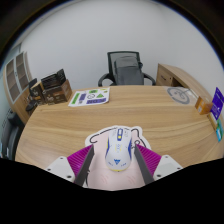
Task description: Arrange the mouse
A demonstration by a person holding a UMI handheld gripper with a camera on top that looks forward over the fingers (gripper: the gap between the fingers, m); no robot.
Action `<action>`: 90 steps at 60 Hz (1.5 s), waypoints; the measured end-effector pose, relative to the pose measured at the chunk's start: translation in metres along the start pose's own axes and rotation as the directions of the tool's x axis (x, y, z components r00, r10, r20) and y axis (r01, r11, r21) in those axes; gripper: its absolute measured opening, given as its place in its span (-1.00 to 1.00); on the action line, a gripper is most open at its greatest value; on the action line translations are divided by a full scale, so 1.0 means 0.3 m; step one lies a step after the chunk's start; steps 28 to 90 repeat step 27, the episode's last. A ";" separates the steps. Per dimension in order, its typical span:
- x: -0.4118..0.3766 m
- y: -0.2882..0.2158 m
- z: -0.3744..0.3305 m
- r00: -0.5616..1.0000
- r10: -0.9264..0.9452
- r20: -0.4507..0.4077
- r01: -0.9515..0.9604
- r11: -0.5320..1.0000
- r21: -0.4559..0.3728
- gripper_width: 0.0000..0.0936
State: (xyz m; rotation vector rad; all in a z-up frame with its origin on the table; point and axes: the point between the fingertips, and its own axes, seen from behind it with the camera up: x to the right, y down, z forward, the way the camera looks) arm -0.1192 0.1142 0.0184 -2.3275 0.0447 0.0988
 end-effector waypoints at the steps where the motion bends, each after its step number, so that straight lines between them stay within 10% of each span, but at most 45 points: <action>1: -0.007 0.002 -0.020 1.000 -0.005 0.005 0.005 1.000 0.006 0.78; 27: -0.016 0.261 -0.783 0.987 0.022 0.157 -0.045 0.989 0.143 0.78; 90: -0.016 0.261 -0.783 0.987 0.022 0.157 -0.045 0.989 0.143 0.78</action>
